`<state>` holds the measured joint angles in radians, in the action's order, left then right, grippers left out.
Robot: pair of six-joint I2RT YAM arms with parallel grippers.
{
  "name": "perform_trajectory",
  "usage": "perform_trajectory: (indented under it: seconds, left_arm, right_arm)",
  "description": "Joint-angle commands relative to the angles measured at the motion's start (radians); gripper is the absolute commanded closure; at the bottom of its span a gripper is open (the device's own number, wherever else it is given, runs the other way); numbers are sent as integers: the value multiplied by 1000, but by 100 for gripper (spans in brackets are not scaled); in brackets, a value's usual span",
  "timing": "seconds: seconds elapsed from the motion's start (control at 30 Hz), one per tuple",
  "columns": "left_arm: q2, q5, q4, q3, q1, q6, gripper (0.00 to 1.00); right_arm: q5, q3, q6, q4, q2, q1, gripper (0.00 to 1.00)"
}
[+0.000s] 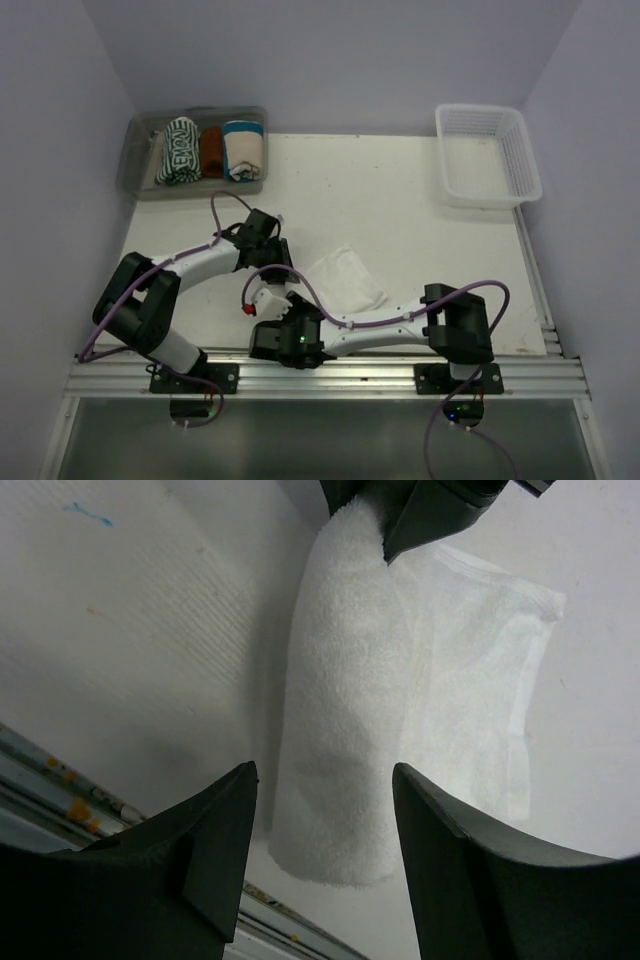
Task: Roll the towels
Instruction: Roll the towel
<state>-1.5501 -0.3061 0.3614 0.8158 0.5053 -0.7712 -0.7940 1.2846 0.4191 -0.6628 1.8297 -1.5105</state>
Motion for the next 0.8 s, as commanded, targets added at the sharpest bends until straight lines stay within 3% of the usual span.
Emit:
perform_trajectory:
  seconds: [0.0, 0.07, 0.27, 0.37, 0.5, 0.53, 0.63, 0.77]
  left_arm:
    - [1, -2, 16, 22, 4, -14, 80]
    - [1, -7, 16, 20, 4, -16, 80]
    - [5, -16, 10, 14, 6, -17, 77]
    - [7, -13, 13, 13, 4, -17, 76]
    - [21, -8, 17, 8, 1, -13, 68]
    - [30, -8, 19, 9, -1, -10, 64]
    - [50, -1, 34, 19, -14, -2, 36]
    - [90, 13, 68, 36, -36, 15, 17]
  right_arm:
    - [-131, 56, 26, -72, 34, -1, 40]
    - [-137, 50, 32, -61, 60, -2, 42]
    - [-171, 42, 101, -83, 126, 1, 59]
    - [-162, 27, 116, -70, 112, 1, 77]
    - [-108, -31, 130, -26, 33, 25, 91]
    - [-78, -50, 127, 18, 10, 42, 94]
    - [95, -139, 100, 135, -85, 93, 100]
    - [307, -257, 104, 268, -213, 193, 100]
